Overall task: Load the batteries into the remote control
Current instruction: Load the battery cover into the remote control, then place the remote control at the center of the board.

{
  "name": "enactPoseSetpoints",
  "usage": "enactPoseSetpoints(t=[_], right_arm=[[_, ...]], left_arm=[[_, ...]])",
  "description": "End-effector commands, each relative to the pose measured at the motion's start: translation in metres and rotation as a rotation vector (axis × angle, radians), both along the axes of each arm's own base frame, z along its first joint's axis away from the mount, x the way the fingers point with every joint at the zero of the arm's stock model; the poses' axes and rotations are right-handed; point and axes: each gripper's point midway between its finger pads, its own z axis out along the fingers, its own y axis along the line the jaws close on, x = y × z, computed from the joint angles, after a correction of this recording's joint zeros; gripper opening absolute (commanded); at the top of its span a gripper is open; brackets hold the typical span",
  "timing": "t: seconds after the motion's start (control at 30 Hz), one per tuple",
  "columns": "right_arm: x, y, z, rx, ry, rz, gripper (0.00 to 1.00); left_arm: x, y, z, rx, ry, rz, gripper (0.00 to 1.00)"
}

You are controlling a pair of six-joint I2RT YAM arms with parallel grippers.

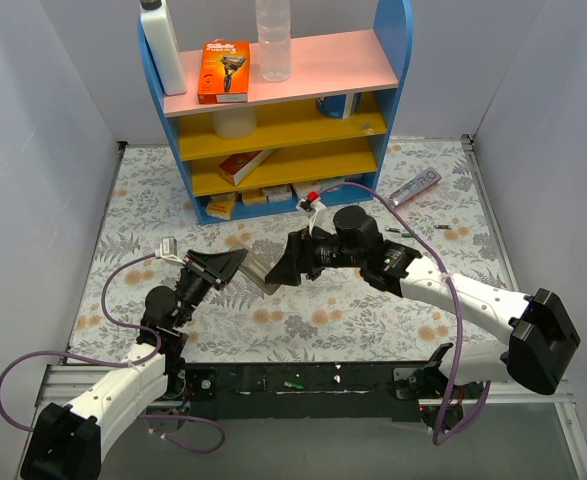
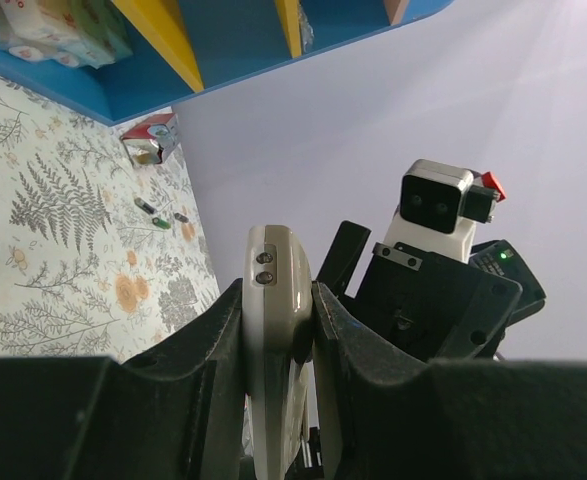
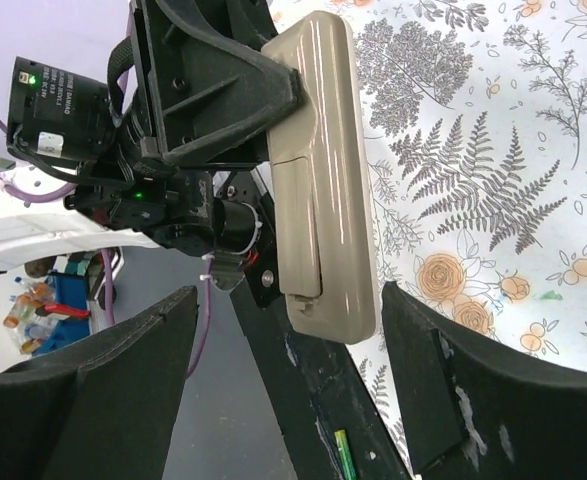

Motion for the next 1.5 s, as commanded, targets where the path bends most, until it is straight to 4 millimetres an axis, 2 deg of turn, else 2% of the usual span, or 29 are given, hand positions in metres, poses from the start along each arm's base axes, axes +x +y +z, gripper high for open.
enactPoseSetpoints(t=[0.0,0.2,0.37,0.47,0.5,0.63,0.67,0.73,0.77,0.8,0.9,1.0,1.03,1.13,1.2,1.23,1.27,1.33,1.43,1.47], right_arm=[[-0.001,0.008,0.003,0.057,0.000,0.038,0.79],[-0.002,0.012,-0.005,0.059,0.018,0.055,0.72],[-0.004,0.013,-0.006,0.082,0.022,0.066,0.55],[-0.005,0.013,-0.006,0.094,0.025,0.075,0.36],[-0.005,0.013,-0.006,0.097,0.026,0.075,0.26],[-0.006,0.012,-0.008,0.105,0.039,0.076,0.22],[-0.006,0.011,-0.007,0.108,0.038,0.079,0.23],[-0.005,0.010,-0.005,0.112,0.031,0.077,0.33],[-0.004,0.009,-0.004,0.114,0.025,0.072,0.39],[-0.003,0.006,-0.003,0.113,0.023,0.068,0.52],[0.004,-0.006,-0.005,0.085,0.011,0.036,0.72],[0.018,-0.023,-0.005,0.053,-0.029,-0.035,0.79],[0.025,-0.033,-0.013,0.013,-0.031,-0.064,0.80],[0.041,-0.056,-0.014,-0.040,-0.044,-0.167,0.87],[0.046,-0.067,-0.007,-0.043,-0.105,-0.194,0.89],[0.048,-0.072,-0.006,-0.048,-0.143,-0.201,0.93],[0.046,-0.077,-0.005,-0.044,-0.159,-0.218,0.98],[0.044,-0.082,-0.009,-0.035,-0.163,-0.237,0.98],[0.032,-0.075,-0.007,0.043,-0.153,-0.174,0.98],[0.031,-0.072,-0.015,0.038,-0.123,-0.162,0.98]], left_arm=[[-0.005,-0.001,0.041,-0.130,-0.047,-0.037,0.00],[-0.006,-0.002,0.047,-0.138,-0.061,-0.046,0.00],[-0.007,-0.002,0.049,-0.147,-0.065,-0.050,0.00],[-0.008,-0.001,0.049,-0.152,-0.065,-0.051,0.01],[-0.008,-0.002,0.049,-0.153,-0.066,-0.055,0.01],[-0.010,-0.003,0.052,-0.157,-0.078,-0.063,0.01],[-0.009,-0.003,0.050,-0.154,-0.074,-0.066,0.01],[-0.009,-0.004,0.048,-0.146,-0.074,-0.067,0.01],[-0.009,-0.004,0.048,-0.141,-0.078,-0.065,0.01],[-0.009,-0.003,0.047,-0.131,-0.080,-0.061,0.01],[-0.004,-0.004,0.038,-0.059,-0.073,-0.036,0.01],[0.002,-0.005,0.023,0.035,-0.043,-0.011,0.01],[0.005,-0.006,0.018,0.071,-0.023,-0.007,0.01],[0.013,-0.007,-0.002,0.167,0.027,0.004,0.00],[0.015,-0.010,-0.007,0.192,0.042,-0.007,0.00],[0.017,-0.011,-0.014,0.202,0.068,-0.011,0.00],[0.017,-0.012,-0.015,0.204,0.066,-0.020,0.00],[0.016,-0.015,-0.009,0.178,0.042,-0.033,0.00],[0.016,-0.017,-0.002,0.142,0.022,-0.046,0.00],[0.016,-0.017,0.000,0.134,0.014,-0.048,0.00]])
